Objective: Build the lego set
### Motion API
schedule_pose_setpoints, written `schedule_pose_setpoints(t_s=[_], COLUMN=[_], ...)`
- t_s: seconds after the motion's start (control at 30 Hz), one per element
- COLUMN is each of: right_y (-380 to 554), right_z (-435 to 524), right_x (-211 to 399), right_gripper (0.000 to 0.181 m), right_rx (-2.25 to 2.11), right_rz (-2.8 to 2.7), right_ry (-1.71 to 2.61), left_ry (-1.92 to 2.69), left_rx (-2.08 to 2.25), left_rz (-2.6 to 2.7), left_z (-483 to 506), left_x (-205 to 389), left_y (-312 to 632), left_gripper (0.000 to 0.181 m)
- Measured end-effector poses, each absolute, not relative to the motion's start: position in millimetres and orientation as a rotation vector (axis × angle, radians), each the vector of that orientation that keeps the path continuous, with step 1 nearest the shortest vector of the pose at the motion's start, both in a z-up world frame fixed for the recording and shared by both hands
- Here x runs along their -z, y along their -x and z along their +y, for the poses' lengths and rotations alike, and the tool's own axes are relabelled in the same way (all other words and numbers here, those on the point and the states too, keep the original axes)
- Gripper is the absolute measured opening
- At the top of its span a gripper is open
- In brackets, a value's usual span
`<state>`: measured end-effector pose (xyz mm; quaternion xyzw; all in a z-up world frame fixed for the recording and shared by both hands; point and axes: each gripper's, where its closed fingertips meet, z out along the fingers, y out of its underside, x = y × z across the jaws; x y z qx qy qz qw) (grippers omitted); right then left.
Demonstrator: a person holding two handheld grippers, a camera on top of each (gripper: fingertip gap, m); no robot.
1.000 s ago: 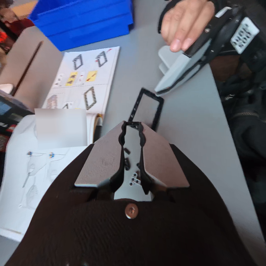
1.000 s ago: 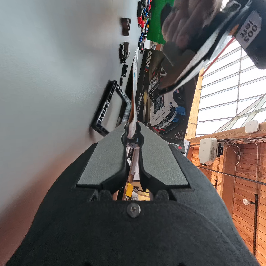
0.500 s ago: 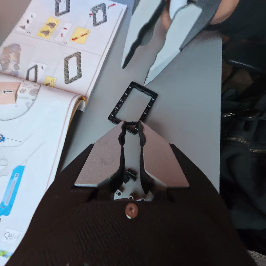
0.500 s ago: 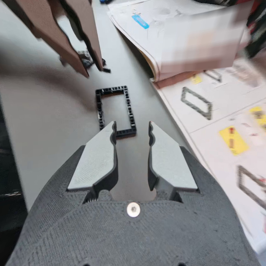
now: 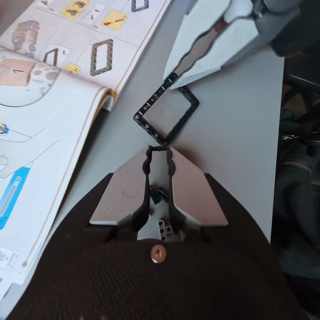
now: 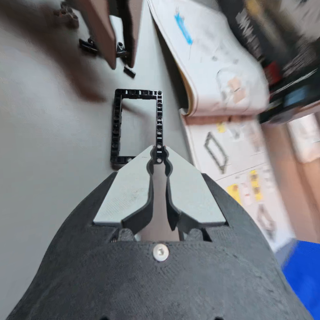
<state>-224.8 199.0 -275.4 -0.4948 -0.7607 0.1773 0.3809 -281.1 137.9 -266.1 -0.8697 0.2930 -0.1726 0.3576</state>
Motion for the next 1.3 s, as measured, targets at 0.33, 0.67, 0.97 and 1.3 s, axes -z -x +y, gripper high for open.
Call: schedule_pose_setpoints(t_s=[0.33,0.67,0.97,1.3], right_y=[222,219,216,215], right_z=[170,162,168,163], right_x=[242,244,246,243], right_gripper=[0.005,0.005,0.014,0.021], right_rx=[0.314,0.352,0.332,0.277], right_rz=[-1.702,-1.684,-1.701,-1.707], right_ry=[0.286,0.175,0.215,0.232], left_ry=[2.107,2.075,2.123,2.121], left_rx=[0.557,0.511,0.514,0.518], left_rz=[0.78,0.907,0.981,0.962], left_z=[140,133,136,135], left_x=[242,228,245,243], left_y=[274,265,254,258], left_gripper=[0.014,0.014,0.014,0.015])
